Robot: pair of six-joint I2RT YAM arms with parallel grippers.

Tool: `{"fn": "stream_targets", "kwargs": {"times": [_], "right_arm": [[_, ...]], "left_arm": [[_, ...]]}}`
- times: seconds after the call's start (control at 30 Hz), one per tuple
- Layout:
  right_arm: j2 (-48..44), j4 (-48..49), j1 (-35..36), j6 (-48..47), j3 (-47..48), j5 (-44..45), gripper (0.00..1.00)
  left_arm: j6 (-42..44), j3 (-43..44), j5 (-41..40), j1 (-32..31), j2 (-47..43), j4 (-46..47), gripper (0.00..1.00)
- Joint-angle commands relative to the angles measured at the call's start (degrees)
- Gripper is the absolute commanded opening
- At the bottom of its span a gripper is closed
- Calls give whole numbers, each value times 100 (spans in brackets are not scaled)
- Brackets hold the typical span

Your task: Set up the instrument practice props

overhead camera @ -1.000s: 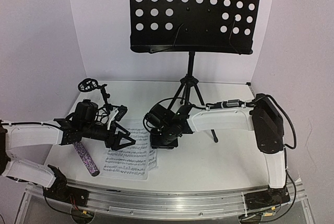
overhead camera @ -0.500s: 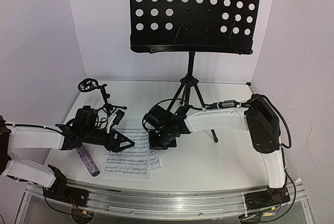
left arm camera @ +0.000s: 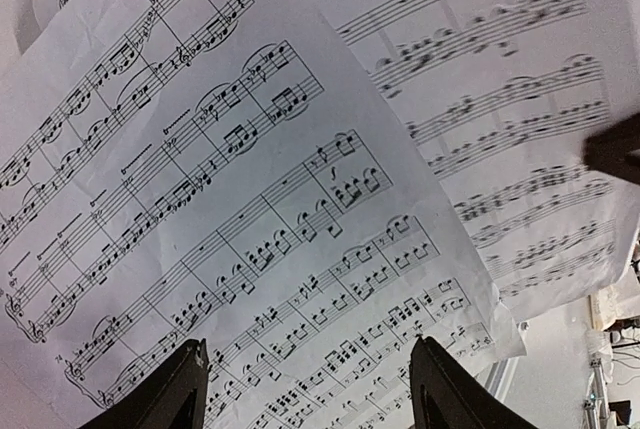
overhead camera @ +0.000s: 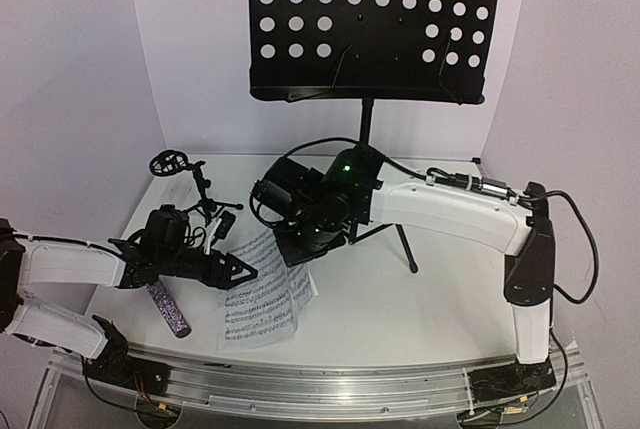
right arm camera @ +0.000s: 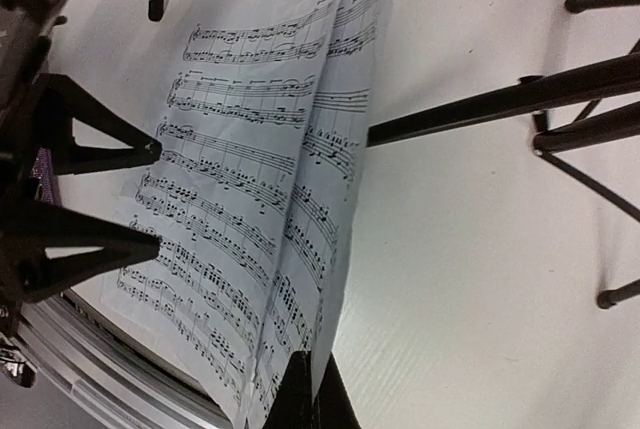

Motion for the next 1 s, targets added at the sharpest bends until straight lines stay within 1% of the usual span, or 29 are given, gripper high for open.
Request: {"fn": "stream_targets", "kwargs": {"times": [0.0, 0.1, 0.23, 0.3, 0.43, 0.53, 0.63, 0.73, 0.77, 0.83, 0.97], "right_arm": [[185, -2159, 121, -230, 859, 1281, 0], [-8, -2525, 172, -404, 1003, 1667, 0], [-548, -2549, 435, -1435, 623, 2054, 0], [-853, -2597, 556, -1735, 422, 2310, 0], [-1466, -2509, 610, -2051, 403, 2256, 0], [-1931, -2022, 791, -2655, 457, 1863, 0], [-2269, -1676, 922, -3236, 545, 1111, 0], [-2588, -1301, 939, -3411, 746, 536, 0], [-2716, -1080, 935, -3433, 726, 318, 0], [-3008, -259, 932, -3726, 525, -7, 0], [-3431, 985, 931, -4051, 33, -510, 0]], "left_arm": [[311, 453, -14, 25, -90, -13, 69], [666, 679, 86, 29, -199, -245, 69], [1146, 900, 507, 59, -356, -527, 73], [1225, 952, 683, 70, -445, -599, 74], [1161, 1051, 1021, 82, -647, -665, 75], [978, 1099, 1110, 86, -931, -664, 76], [623, 1014, 1115, 91, -1337, -565, 79], [165, 841, 1073, 90, -1912, -244, 87], [78, 824, 1111, 91, -2096, -113, 90], [87, 1024, 1351, 97, -2222, 26, 93], [361, 1626, 1851, 99, -2064, 177, 97]]}}
